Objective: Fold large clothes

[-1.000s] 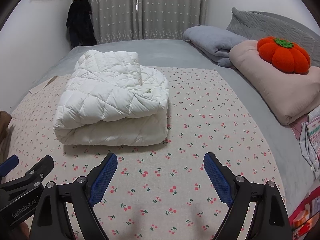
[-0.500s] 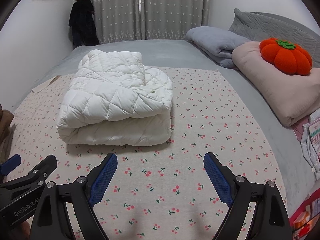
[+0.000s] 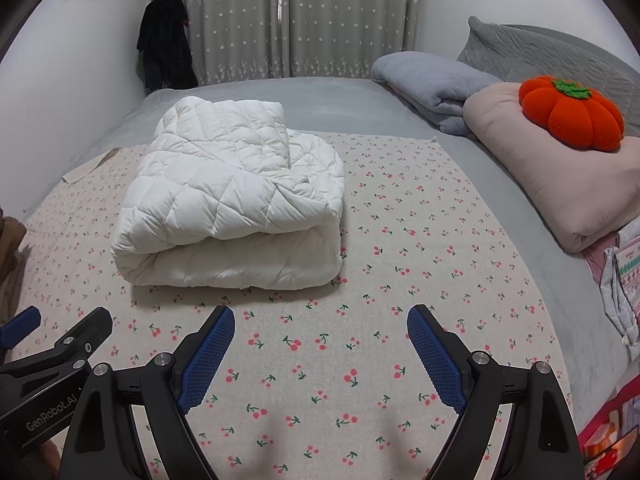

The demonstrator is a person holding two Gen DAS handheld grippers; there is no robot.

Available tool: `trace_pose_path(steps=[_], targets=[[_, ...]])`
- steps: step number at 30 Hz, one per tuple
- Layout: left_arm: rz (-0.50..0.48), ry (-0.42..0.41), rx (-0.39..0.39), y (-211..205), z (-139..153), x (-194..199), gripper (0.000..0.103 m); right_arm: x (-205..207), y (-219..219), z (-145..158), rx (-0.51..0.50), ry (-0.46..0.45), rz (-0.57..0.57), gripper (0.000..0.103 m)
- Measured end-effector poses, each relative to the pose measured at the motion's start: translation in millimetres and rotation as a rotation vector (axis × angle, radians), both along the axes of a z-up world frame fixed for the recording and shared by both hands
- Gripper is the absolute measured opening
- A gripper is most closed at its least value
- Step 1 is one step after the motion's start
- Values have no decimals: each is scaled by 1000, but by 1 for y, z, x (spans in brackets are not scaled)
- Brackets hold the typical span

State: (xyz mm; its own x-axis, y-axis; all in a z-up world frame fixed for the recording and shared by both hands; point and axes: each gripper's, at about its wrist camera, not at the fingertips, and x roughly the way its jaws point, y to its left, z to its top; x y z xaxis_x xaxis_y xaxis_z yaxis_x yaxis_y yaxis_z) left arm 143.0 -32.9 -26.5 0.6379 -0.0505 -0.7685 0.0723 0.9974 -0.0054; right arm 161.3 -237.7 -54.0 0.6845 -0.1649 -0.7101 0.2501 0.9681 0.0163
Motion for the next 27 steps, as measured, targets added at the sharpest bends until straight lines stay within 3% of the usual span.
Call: trace_pose_path(steps=[27], targets=[[-12, -5, 18, -3, -1, -1, 103, 0, 1, 0, -11, 7, 0, 90]])
